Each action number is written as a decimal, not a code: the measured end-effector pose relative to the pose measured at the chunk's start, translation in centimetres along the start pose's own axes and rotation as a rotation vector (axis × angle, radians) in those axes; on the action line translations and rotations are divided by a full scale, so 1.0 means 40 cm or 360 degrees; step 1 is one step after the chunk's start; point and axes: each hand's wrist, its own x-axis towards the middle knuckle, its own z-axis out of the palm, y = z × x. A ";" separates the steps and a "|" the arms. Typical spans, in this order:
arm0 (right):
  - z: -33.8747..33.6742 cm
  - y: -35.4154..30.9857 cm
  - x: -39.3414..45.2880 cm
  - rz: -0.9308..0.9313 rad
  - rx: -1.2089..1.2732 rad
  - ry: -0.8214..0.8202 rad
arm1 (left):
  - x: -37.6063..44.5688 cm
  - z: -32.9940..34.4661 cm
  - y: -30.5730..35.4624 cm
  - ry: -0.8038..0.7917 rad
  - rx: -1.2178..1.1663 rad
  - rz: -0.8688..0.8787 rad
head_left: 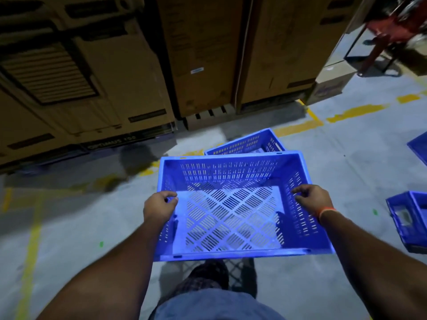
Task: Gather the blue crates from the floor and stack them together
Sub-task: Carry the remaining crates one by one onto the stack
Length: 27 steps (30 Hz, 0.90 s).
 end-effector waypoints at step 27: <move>-0.083 0.068 1.195 -0.0321 -0.0267 -0.0467 | 0.581 0.565 0.459 0.0211 -0.0129 -0.0445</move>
